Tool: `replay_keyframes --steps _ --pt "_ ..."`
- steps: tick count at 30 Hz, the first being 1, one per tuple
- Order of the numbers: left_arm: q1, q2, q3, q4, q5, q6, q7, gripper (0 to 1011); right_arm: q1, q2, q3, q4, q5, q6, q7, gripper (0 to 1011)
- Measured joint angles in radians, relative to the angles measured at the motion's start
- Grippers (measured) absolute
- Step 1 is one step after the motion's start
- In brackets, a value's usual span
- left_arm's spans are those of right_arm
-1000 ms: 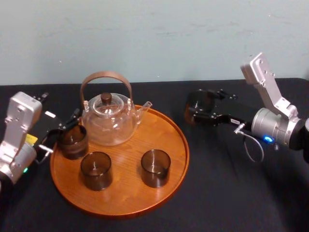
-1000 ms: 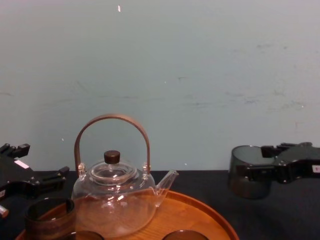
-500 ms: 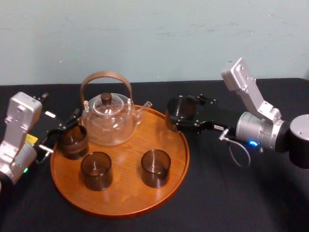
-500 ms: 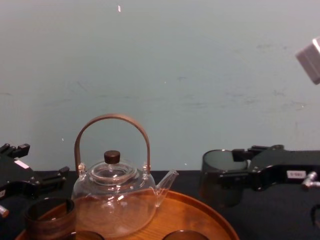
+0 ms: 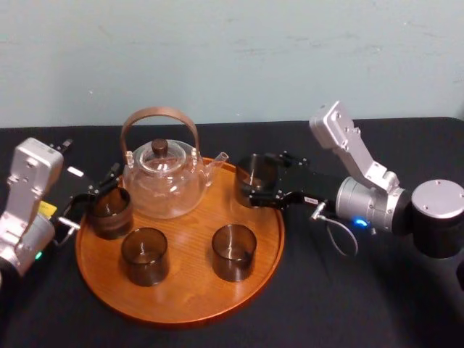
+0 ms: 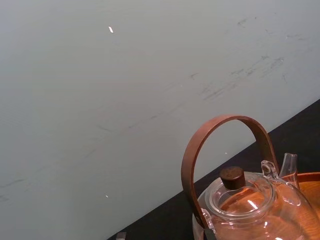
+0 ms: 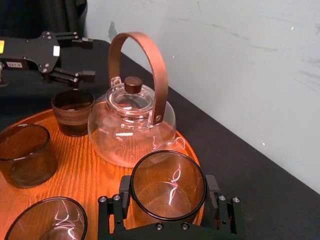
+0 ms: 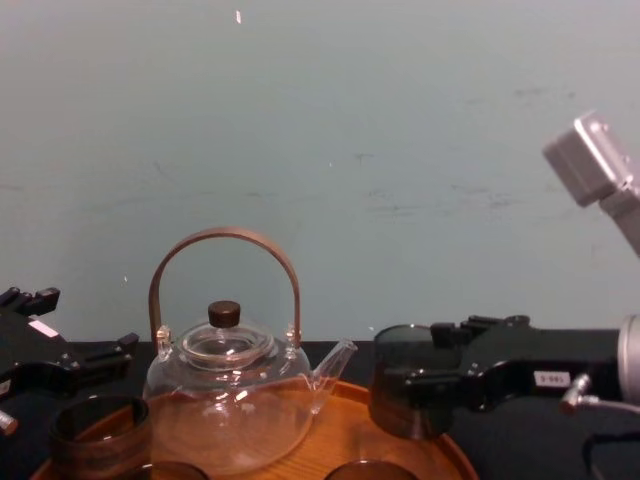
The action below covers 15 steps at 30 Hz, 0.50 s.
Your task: Pick up the glass from the table and place it on the tray.
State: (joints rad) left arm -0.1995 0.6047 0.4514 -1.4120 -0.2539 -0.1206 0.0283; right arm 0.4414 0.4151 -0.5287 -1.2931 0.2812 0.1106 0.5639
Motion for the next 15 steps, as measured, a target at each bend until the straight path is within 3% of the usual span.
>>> replay_keyframes --steps 15 --pt "0.0 0.0 0.0 0.0 0.0 0.0 0.0 1001 0.024 -0.047 -0.022 0.105 -0.001 -0.087 0.036 904"
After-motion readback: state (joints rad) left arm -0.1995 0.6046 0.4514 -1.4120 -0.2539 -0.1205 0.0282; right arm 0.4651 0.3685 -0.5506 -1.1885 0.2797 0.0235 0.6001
